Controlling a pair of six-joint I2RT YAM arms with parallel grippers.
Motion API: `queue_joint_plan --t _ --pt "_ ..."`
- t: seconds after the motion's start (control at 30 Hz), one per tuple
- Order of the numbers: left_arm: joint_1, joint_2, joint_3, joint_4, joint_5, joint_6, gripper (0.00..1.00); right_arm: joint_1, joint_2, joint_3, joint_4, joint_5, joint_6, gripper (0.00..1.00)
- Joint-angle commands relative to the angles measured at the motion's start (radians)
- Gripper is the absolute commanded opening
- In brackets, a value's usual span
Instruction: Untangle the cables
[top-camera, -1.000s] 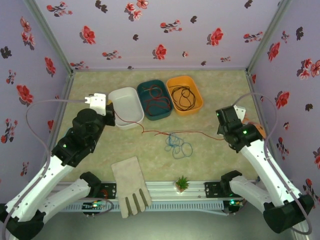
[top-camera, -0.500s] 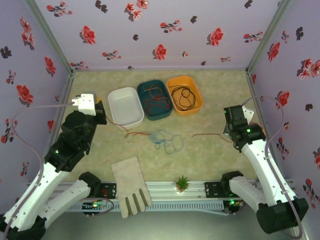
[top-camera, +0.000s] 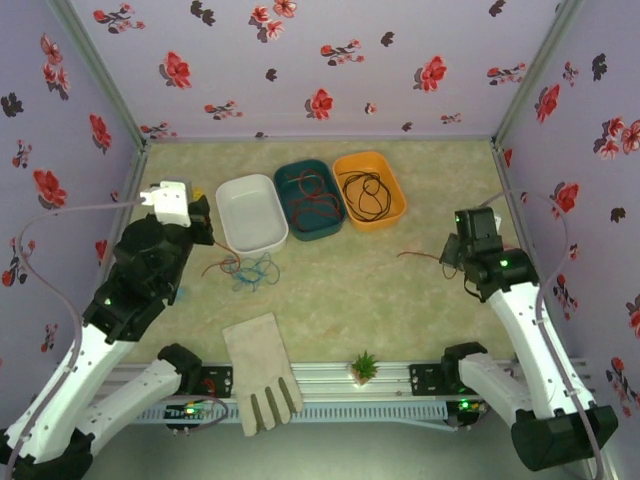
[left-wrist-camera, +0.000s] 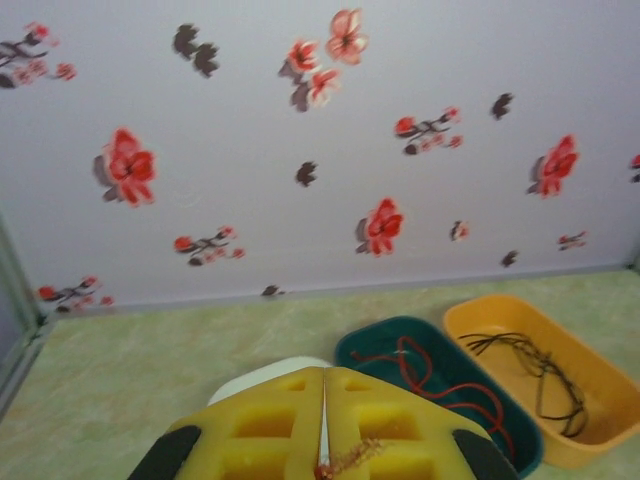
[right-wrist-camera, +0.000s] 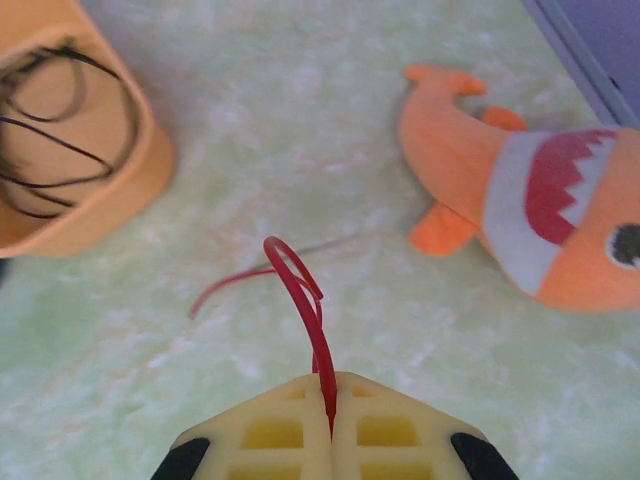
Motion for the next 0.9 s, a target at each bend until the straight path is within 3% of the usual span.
queue_joint_plan --t 0.0,0.23,0.53,0.87 --pt "0.007 0.007 0.108 0.005 0.139 0.019 0.0 0.027 -0.014 0.093 0.035 -0.094 -0.033 0.0" --pt "0.007 0.061 0.269 -0.017 0.348 -0.003 0.0 0.156 0.07 0.289 0.085 -0.101 -0.077 0.0" --pt "0.006 0.128 0.308 0.08 0.51 -0.066 0.0 0.276 0.3 0.572 0.181 -0.091 -0.18 0.0" --pt "0.007 0.164 0.259 0.104 0.524 -0.088 0.0 0.356 0.638 0.819 0.255 -0.062 -0.283 0.0"
